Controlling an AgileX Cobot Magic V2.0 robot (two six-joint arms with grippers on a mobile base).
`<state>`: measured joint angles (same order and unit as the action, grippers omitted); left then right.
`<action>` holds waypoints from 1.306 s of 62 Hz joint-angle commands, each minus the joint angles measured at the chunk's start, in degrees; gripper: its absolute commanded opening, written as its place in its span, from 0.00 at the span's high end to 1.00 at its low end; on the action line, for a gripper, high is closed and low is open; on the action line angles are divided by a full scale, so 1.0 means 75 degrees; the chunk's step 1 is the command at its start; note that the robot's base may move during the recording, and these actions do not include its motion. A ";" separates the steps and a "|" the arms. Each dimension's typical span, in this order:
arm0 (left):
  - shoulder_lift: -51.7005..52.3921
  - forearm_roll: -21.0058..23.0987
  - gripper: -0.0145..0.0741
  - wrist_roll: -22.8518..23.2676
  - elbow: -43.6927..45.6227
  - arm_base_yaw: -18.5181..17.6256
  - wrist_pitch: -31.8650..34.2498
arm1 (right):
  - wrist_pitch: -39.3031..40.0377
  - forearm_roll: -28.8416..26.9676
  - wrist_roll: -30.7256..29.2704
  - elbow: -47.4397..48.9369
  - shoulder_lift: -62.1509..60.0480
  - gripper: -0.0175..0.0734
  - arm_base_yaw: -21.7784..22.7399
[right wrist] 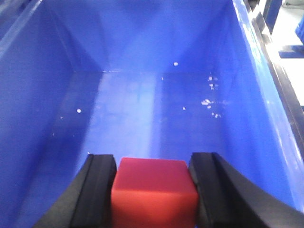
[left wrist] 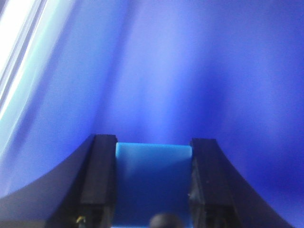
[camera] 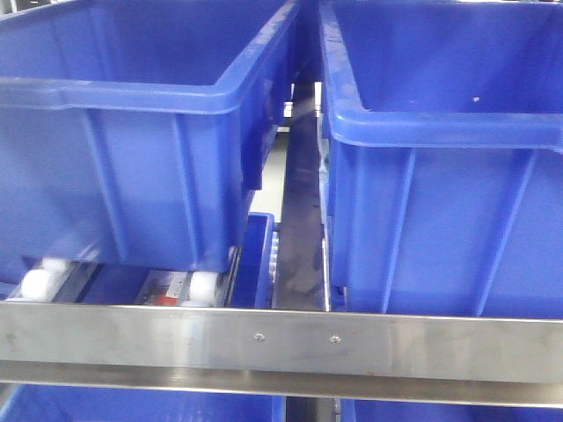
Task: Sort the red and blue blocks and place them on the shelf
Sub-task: 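Open both grippers to release the cubes inside the blue bins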
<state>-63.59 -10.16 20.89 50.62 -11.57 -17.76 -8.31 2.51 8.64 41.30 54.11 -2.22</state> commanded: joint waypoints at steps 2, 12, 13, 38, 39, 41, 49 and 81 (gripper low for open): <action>0.0135 0.0040 0.70 0.0092 0.0254 -0.0058 0.0499 | 0.0723 0.0117 -0.0071 0.0291 -0.0068 0.75 0.0054; 0.0135 0.0040 0.70 0.0092 0.0254 -0.0058 0.0342 | 0.0692 0.0117 -0.0071 0.0291 -0.0068 0.75 0.0054; 0.0135 0.0018 0.70 0.0092 0.0254 -0.0058 0.0342 | 0.0692 0.0117 -0.0071 0.0291 -0.0068 0.75 0.0054; -0.0145 -0.0115 0.70 0.0092 0.0254 -0.0058 0.0548 | 0.0675 0.0117 -0.0071 0.0291 -0.0068 0.75 0.0054; -0.0180 -0.0115 0.70 0.0092 0.0254 -0.0058 0.0576 | 0.0675 0.0117 -0.0071 0.0291 -0.0068 0.75 0.0054; -0.0220 -0.0115 0.70 0.0092 0.0254 -0.0058 0.0598 | 0.0675 0.0117 -0.0071 0.0291 -0.0068 0.75 0.0054; -0.0433 -0.0115 0.70 0.0092 0.0254 -0.0058 0.0755 | 0.0675 0.0117 -0.0071 0.0291 -0.0068 0.75 0.0054; -0.0505 -0.0115 0.70 0.0092 0.0254 -0.0058 0.0990 | 0.0733 0.0135 -0.0071 0.0291 -0.0068 0.75 0.0054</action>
<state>-68.58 -10.74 21.11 50.62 -11.67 -15.11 -8.26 2.59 8.64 41.39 54.11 -2.08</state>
